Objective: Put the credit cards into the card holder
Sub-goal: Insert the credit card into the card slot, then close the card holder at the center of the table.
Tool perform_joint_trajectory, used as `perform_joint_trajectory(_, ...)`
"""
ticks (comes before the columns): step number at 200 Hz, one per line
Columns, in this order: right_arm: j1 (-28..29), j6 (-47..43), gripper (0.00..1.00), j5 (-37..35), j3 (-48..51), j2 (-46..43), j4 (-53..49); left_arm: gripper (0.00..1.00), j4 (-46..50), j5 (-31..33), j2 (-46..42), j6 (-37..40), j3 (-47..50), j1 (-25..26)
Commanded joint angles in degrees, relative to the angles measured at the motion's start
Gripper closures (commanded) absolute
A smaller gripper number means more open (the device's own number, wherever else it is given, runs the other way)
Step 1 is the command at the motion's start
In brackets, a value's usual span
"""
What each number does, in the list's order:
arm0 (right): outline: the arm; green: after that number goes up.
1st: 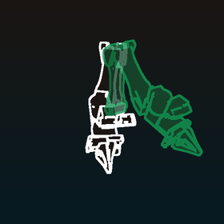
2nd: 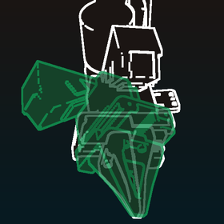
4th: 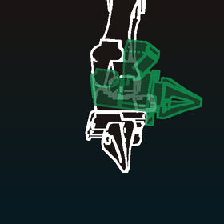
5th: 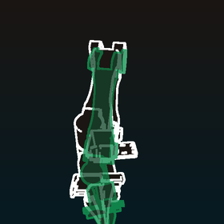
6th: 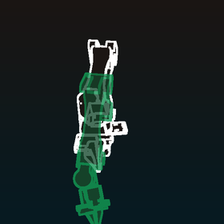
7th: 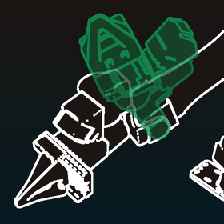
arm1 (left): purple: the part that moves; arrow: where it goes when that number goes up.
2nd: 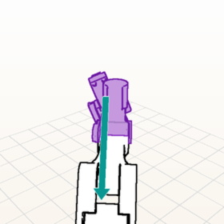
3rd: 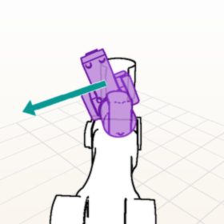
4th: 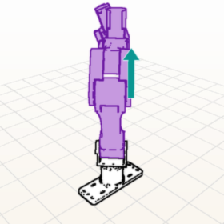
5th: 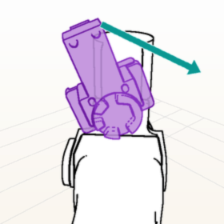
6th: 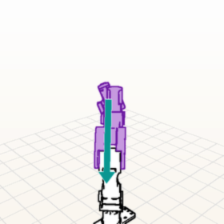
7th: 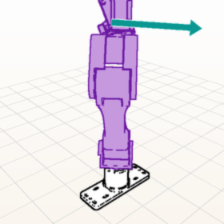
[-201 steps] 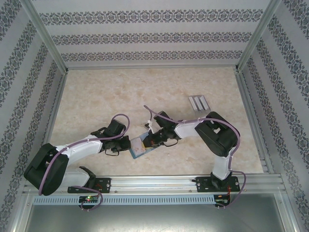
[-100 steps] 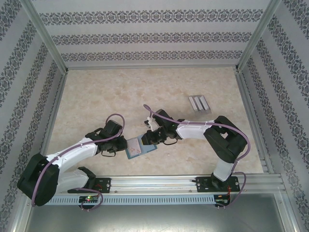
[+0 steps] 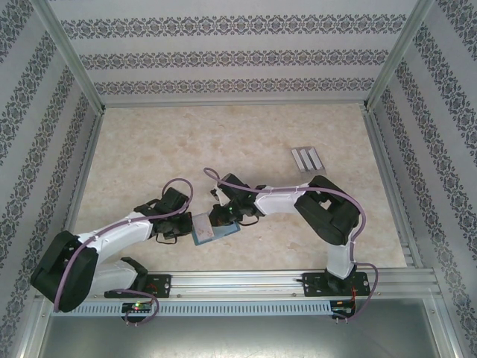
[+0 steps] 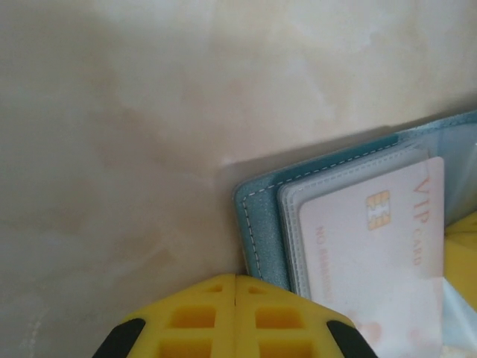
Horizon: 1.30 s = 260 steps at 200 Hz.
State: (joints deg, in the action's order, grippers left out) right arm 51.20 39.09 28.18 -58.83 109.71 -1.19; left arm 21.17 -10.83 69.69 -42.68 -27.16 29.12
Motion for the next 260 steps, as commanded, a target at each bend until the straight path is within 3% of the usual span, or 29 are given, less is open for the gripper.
perform_joint_trajectory(1,2.20,0.13,0.93,-1.06,-1.55,1.12,0.26,1.00,-3.28,-0.63,3.31,1.15,0.70,-0.37)
perform_joint_trajectory(43,2.51,-0.92,0.92,-3.81,-0.59,-1.58,-0.38,1.00,-1.82,0.21,2.67,2.33,-0.85,-0.34)
perform_joint_trajectory(78,0.93,-0.96,0.82,-6.79,3.10,-7.60,-0.51,1.00,0.74,2.71,1.80,3.76,-2.46,-0.52)
perform_joint_trajectory(117,0.47,-3.33,0.74,-12.83,5.06,-14.76,-6.50,0.96,1.71,1.54,0.27,5.00,-3.13,-0.98)
perform_joint_trajectory(135,0.89,-5.63,0.67,-19.68,5.20,-16.54,-11.14,0.93,1.24,1.01,-2.26,4.67,-1.85,-1.02)
perform_joint_trajectory(159,2.67,-7.88,0.56,-30.48,2.35,-14.97,-20.06,0.86,4.20,0.41,-5.50,4.02,-1.84,-1.21)
perform_joint_trajectory(179,4.57,-8.00,0.49,-33.78,0.33,-12.29,-20.96,0.79,6.34,0.78,-8.11,2.98,-1.81,-1.33)
perform_joint_trajectory(201,5.81,-7.46,0.47,-35.90,-2.41,-9.18,-22.26,0.59,10.70,0.96,-8.98,3.03,-3.19,-1.86)
perform_joint_trajectory(230,6.63,-7.54,0.44,-40.35,-4.95,-6.23,-24.06,0.42,9.68,-2.40,-8.20,1.97,-2.25,-1.88)
perform_joint_trajectory(260,6.89,-6.38,0.47,-43.49,-4.36,-6.59,-24.71,0.34,5.02,-7.64,-7.12,-0.07,-0.78,-1.89)
